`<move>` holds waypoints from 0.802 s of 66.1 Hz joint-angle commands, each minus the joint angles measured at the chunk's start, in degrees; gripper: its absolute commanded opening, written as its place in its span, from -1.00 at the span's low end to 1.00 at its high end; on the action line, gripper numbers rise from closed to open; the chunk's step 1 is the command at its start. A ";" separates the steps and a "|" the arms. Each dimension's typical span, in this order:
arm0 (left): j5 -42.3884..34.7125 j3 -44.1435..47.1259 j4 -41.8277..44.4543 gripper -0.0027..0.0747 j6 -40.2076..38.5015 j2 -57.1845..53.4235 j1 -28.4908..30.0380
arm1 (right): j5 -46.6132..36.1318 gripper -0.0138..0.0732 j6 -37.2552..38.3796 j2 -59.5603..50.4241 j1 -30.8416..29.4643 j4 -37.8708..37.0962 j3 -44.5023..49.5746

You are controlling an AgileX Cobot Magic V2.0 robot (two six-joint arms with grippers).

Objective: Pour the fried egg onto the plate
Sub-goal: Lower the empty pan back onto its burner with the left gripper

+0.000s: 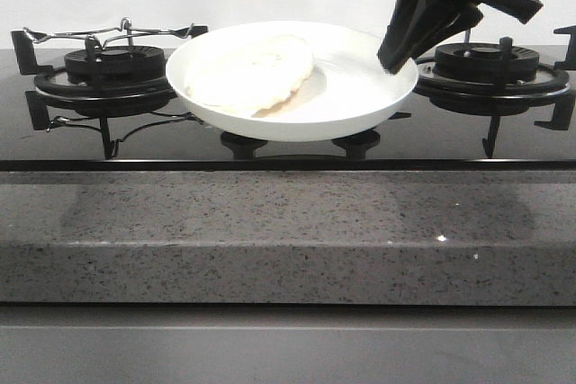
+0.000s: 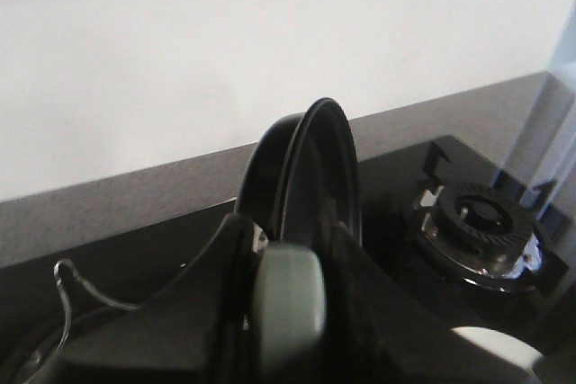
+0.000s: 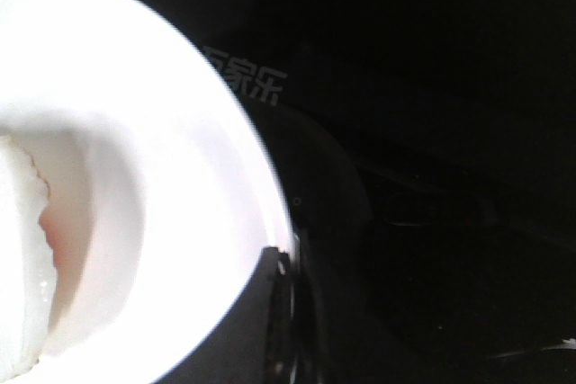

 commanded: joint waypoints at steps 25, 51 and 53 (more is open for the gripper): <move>19.99 -2.09 -27.16 -0.98 -10.22 15.82 17.72 | -2.12 -0.84 -0.07 -2.14 -0.02 1.61 -1.41; 20.68 -2.09 -30.69 -0.98 -10.38 24.53 19.38 | -2.12 -0.84 -0.07 -2.14 -0.02 1.61 -1.41; 19.86 -2.09 -30.58 -0.98 -11.26 24.62 19.38 | -2.12 -0.84 -0.07 -2.14 -0.02 1.61 -1.41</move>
